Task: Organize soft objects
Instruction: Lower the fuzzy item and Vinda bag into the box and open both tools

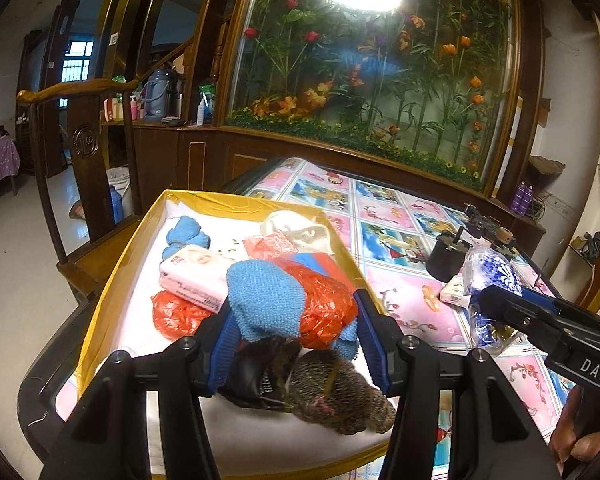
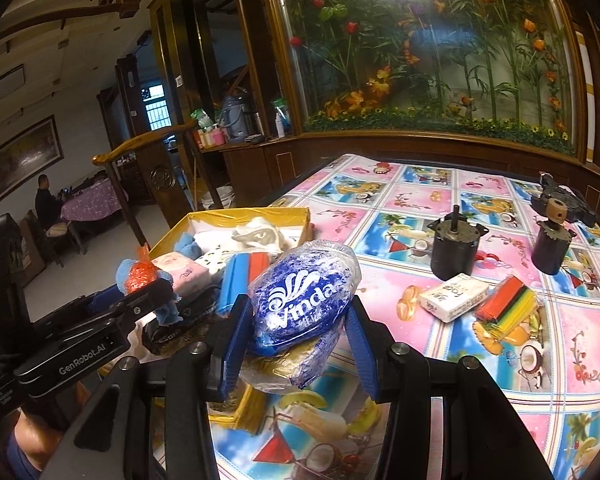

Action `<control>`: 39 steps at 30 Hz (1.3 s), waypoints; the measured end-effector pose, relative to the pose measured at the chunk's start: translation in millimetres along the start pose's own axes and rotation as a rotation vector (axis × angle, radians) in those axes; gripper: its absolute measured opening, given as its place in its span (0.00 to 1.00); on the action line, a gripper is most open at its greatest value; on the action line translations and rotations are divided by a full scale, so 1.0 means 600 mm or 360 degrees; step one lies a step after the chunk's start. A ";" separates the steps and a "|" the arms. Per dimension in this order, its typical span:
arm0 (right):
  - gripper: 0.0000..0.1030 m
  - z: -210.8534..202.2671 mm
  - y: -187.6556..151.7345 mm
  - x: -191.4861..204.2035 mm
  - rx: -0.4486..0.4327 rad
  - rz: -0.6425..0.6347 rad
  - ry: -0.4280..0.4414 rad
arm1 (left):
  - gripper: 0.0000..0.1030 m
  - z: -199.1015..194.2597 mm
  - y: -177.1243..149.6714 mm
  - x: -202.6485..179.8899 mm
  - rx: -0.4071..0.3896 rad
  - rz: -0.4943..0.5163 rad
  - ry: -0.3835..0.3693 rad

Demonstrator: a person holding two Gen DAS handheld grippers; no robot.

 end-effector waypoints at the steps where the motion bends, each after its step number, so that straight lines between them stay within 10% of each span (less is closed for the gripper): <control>1: 0.50 0.005 0.000 0.006 0.0009 -0.0005 0.0011 | 0.52 0.001 0.000 0.004 0.0007 -0.0001 0.0007; 39: 0.51 0.168 -0.045 0.075 0.0279 0.0070 0.0354 | 0.57 0.045 -0.050 0.085 0.0212 -0.0016 0.0183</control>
Point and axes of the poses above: each gripper's, at about its wrist camera, not at the fingertips, and z roughly the way its jaws point, x to its left, y to its top, the point moved 9 cm from there along z, roughly the way its jaws point, and after that the axes turned 14 degrees about y, right-handed, at the moved point
